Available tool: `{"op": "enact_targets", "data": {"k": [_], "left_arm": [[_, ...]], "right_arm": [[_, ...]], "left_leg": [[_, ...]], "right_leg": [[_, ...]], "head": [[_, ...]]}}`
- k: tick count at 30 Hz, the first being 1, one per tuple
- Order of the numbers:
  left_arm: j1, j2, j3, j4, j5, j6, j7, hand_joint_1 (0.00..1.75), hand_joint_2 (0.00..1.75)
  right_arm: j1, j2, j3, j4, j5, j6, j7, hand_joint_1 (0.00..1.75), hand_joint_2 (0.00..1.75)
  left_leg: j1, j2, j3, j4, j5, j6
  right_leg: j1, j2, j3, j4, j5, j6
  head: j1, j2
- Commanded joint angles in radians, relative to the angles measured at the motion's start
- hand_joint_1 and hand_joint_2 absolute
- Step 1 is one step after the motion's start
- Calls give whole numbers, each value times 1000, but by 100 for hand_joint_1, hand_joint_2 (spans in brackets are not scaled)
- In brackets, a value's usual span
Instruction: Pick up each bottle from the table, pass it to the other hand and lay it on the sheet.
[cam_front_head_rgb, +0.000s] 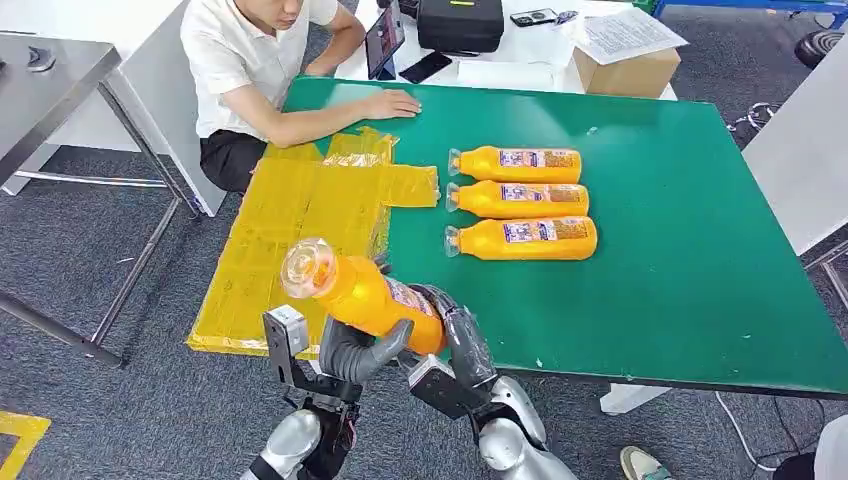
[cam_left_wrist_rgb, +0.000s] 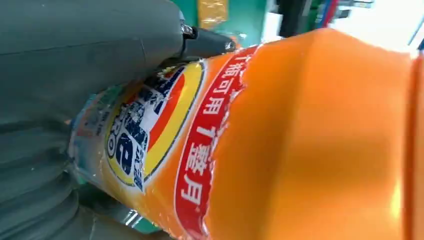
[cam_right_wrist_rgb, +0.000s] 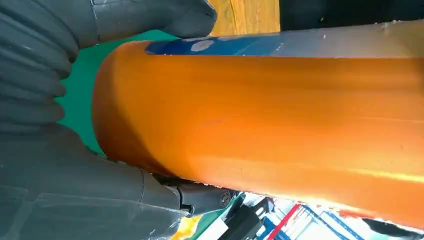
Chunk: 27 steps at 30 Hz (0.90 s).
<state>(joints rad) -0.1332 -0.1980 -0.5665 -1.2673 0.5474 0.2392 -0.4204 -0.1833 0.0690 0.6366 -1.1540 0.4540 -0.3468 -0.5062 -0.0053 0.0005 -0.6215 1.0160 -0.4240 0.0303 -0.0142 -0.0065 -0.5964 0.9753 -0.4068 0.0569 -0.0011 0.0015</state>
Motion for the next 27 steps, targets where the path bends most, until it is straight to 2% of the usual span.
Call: {"op": "enact_targets", "data": {"k": [1,11,12,18,19,20,21,22,24,25,26,27], "left_arm": [[-69,-16,-15,98,5,0,6,169,175],[-69,-16,-15,98,5,0,6,169,175],[-68,-16,-13,97,6,4,4,175,175],[-79,-20,-8,94,-5,27,-18,175,175],[-74,-17,-1,80,3,21,-20,175,175],[-66,-16,10,61,23,5,-21,175,175],[-51,-17,22,34,35,-4,-24,175,175],[-41,-16,31,11,48,-15,-20,175,175],[-28,-1,48,-43,60,-33,-18,175,175],[-49,43,19,-46,-135,129,-52,175,175],[-76,83,18,-22,-276,236,-20,175,175],[-89,101,29,-3,-366,273,-16,175,175]], "right_arm": [[-36,0,92,64,10,5,-3,175,175],[-36,0,92,64,10,5,-3,175,175],[-37,-1,95,64,8,4,-3,175,175],[-28,-7,106,18,-51,37,-5,175,175],[-23,-6,102,7,-80,61,-11,147,175],[-17,-5,94,-2,-105,78,-20,33,175],[-8,-2,87,-10,-115,80,-24,0,175],[-4,-1,85,-12,-121,83,-27,0,0],[21,0,69,-29,-125,60,-65,0,0],[76,3,17,-61,-37,-137,-121,0,0],[135,-14,-31,-112,4,-260,-146,0,0],[176,-11,-89,-149,69,-351,-168,0,0]], "left_leg": [[1,-1,3,0,-1,-2],[1,0,4,0,-2,-2],[1,0,4,-1,-1,-2],[1,-1,1,0,-1,-1],[1,-1,3,0,-1,-2],[1,0,3,0,-1,-2],[1,-1,2,0,-1,-2],[1,0,5,0,-2,-2],[1,1,1,0,-1,-1],[1,1,3,0,-2,-2],[1,-2,2,0,-1,-2],[2,-2,5,0,-2,-3]], "right_leg": [[1,-1,4,-1,-1,-2],[1,0,4,0,-2,-2],[1,0,4,0,-2,-2],[1,0,2,0,-1,-1],[1,0,3,0,-2,-2],[1,0,3,0,-1,-2],[1,0,2,0,-1,-2],[1,0,4,1,-3,-3],[1,1,0,0,-1,-1],[1,1,2,1,-2,-2],[1,-1,2,0,-1,-2],[2,-2,5,0,-3,-3]], "head": [[0,0],[0,0],[0,0],[0,0],[0,0],[0,0],[0,0],[0,0],[0,0],[0,0],[0,0],[0,0]]}}
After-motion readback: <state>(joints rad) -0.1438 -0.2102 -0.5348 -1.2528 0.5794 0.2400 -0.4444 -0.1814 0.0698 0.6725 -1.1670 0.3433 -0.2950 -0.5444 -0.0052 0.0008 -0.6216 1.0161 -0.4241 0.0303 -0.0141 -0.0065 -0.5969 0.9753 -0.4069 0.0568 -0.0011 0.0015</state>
